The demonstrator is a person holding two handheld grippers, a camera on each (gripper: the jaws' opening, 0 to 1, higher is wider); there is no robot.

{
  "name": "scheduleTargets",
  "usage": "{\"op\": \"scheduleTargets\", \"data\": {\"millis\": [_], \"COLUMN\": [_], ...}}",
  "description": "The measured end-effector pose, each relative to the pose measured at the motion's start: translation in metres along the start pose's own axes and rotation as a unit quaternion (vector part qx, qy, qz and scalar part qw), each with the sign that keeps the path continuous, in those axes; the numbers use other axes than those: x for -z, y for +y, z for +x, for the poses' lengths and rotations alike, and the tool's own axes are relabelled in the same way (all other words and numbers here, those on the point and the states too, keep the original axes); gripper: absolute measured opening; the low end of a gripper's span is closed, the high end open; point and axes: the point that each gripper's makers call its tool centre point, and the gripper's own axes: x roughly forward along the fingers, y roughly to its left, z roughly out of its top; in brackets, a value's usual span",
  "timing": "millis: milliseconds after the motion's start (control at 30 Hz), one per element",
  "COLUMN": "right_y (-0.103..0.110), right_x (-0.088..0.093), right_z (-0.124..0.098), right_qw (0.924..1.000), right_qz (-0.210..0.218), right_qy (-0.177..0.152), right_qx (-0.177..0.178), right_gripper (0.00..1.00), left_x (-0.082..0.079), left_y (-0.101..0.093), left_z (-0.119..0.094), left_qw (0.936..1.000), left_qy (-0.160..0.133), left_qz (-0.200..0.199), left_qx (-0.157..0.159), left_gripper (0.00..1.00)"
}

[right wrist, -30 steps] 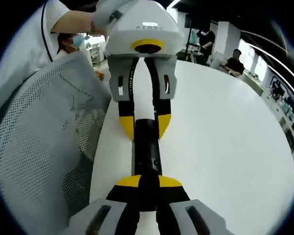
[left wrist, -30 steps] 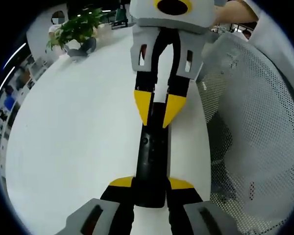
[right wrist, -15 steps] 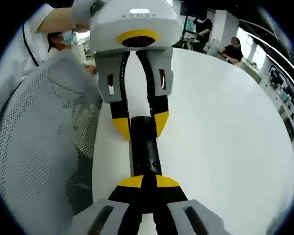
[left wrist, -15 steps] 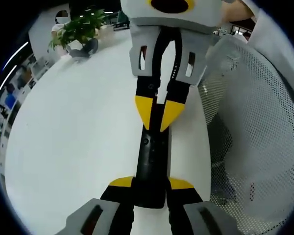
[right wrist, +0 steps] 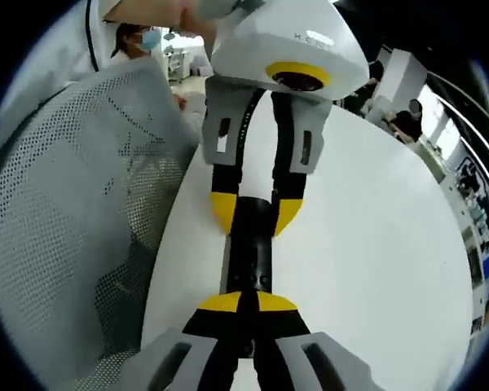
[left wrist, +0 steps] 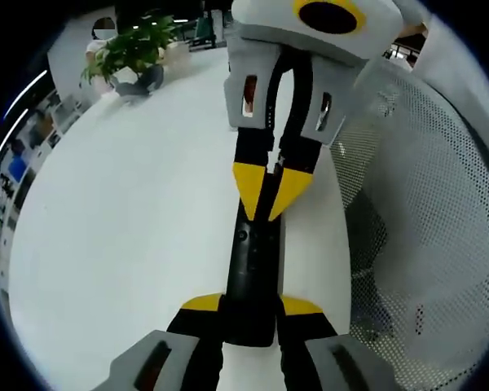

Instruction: Press the specified remote control buttons in sequence, fully releasing each button before pressing the next.

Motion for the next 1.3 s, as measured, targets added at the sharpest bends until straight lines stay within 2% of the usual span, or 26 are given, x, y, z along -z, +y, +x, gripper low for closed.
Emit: {"op": "scheduleTargets", "data": {"millis": [100, 133, 233, 333, 433, 500, 567, 667, 833, 933, 1100, 1167, 1300], "right_y": [-0.0004, -0.0034, -0.0056, -0.0042, -0.0034, -0.0033, -0.0030, -0.0042, -0.0021, -0.0029, -0.0045, -0.0038, -0.0026], "right_x": [0.0009, 0.0012, 0.0009, -0.0002, -0.0003, -0.0019, -0.0007, -0.0001, -0.0011, -0.0013, -0.0006, 0.0002, 0.0003], "right_z": [0.0003, 0.0008, 0.0021, 0.0007, -0.0009, -0.0012, -0.0014, -0.0007, 0.0015, 0.0027, 0.0040, 0.0020, -0.0021], "right_qw": [0.9971, 0.9932, 0.9902, 0.9850, 0.9873, 0.9929, 0.9932, 0.9939, 0.9978, 0.9975, 0.9936, 0.9934, 0.9905], "right_qz": [0.075, 0.115, 0.137, 0.169, 0.153, 0.111, 0.109, 0.104, 0.063, 0.068, 0.103, 0.106, 0.135], "right_qy": [0.012, 0.017, 0.016, 0.000, -0.008, -0.017, -0.021, -0.018, 0.004, 0.015, 0.045, 0.042, 0.012], "right_qx": [-0.009, -0.002, 0.017, 0.036, 0.042, 0.039, 0.036, 0.031, 0.019, 0.014, -0.001, -0.005, -0.024], "right_gripper": [0.01, 0.00, 0.00, 0.00, 0.00, 0.00, 0.00, 0.00, 0.00, 0.00, 0.00, 0.00, 0.00], "left_x": [-0.0001, -0.0001, -0.0002, -0.0002, -0.0003, -0.0004, -0.0003, -0.0006, -0.0006, -0.0005, -0.0005, -0.0006, -0.0008], "left_y": [0.0000, 0.0001, 0.0002, 0.0003, 0.0001, 0.0000, -0.0003, -0.0002, -0.0004, -0.0004, -0.0004, -0.0001, 0.0000], "left_z": [0.0000, -0.0001, 0.0001, 0.0001, 0.0001, 0.0001, 0.0001, 0.0003, 0.0004, 0.0004, 0.0008, 0.0010, 0.0013], "left_qw": [1.0000, 1.0000, 1.0000, 1.0000, 1.0000, 1.0000, 1.0000, 1.0000, 0.9999, 0.9999, 0.9999, 0.9999, 0.9998], "left_qy": [-0.001, -0.001, 0.000, 0.000, 0.000, 0.001, 0.002, 0.005, 0.008, 0.007, 0.013, 0.015, 0.021], "left_qz": [-0.001, -0.001, -0.001, -0.001, -0.001, 0.001, 0.002, -0.002, -0.005, -0.005, 0.000, 0.001, 0.000], "left_qx": [0.000, 0.000, 0.000, -0.001, 0.000, 0.000, -0.001, -0.004, -0.006, -0.005, -0.003, -0.001, -0.002], "left_gripper": [0.24, 0.24, 0.24, 0.24, 0.24, 0.24, 0.24, 0.24, 0.24, 0.24, 0.24, 0.24, 0.24]}}
